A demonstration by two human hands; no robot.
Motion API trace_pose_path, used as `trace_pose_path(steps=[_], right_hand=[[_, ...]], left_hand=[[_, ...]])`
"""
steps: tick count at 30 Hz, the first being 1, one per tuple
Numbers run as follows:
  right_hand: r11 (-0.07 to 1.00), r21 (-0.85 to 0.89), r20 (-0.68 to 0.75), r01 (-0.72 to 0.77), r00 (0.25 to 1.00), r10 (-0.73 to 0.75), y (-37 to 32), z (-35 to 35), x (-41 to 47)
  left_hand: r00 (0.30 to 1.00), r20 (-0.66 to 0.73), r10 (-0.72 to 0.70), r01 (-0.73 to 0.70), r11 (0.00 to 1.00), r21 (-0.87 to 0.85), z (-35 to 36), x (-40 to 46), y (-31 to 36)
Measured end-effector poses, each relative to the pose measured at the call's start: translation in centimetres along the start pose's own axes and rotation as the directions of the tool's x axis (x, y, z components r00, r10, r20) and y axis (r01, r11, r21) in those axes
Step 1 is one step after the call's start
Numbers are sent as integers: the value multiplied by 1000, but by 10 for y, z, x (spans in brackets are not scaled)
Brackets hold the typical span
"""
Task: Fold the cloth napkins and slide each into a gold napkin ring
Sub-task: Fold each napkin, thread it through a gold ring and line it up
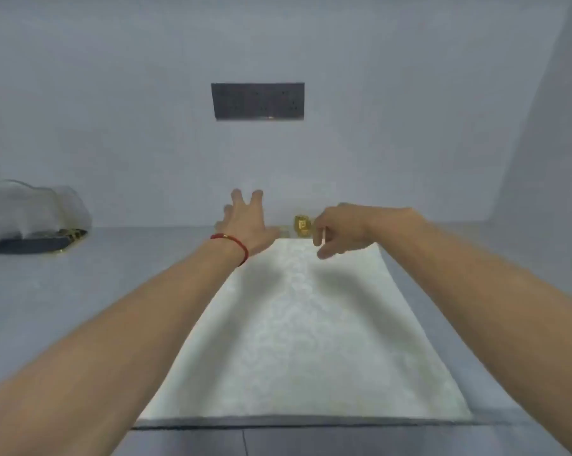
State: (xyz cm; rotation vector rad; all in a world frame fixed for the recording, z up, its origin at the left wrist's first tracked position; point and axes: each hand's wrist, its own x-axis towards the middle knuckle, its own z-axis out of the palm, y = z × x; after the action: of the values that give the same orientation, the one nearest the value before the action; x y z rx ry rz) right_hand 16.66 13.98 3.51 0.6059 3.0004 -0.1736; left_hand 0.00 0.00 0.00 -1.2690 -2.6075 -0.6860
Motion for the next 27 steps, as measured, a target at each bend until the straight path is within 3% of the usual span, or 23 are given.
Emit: trace_pose_path(steps=[2, 4, 8, 16, 18, 20, 22, 24, 26, 27], right_hand=[[999, -31, 243, -40, 969, 46, -11, 34, -19], [998, -3, 354, -59, 934, 56, -14, 78, -46], [972, 225, 228, -59, 974, 6, 1, 137, -79], [823, 567, 89, -37, 996, -16, 16, 179, -80], [836, 548, 57, -23, 998, -10, 20, 175, -73], [849, 528, -77, 19, 997, 26, 22, 174, -64], [858, 510, -173, 59, 984, 35, 22, 176, -57], [895, 445, -101, 41, 995, 5, 32, 176, -58], [974, 225, 16, -15, 1000, 12, 55, 175, -62], [988, 149, -5, -42, 999, 44, 71, 177, -63]], left_hand=[[973, 207, 104, -97, 994, -44, 18, -40, -9], [925, 310, 221, -193, 974, -118, 43, -88, -16], [887, 336, 317, -280, 948, -155, 82, -147, -18], [905, 348, 245, -245, 968, -46, 102, -167, -13], [877, 418, 237, -264, 965, 6, 95, -164, -8], [846, 470, 253, -344, 932, 117, 92, -160, -1], [865, 415, 281, -384, 904, 189, 95, -154, 3], [917, 330, 225, -287, 946, 151, 96, -147, 4], [938, 293, 185, -222, 970, 97, 97, -142, -2], [943, 277, 186, -218, 972, 89, 97, -141, -4]])
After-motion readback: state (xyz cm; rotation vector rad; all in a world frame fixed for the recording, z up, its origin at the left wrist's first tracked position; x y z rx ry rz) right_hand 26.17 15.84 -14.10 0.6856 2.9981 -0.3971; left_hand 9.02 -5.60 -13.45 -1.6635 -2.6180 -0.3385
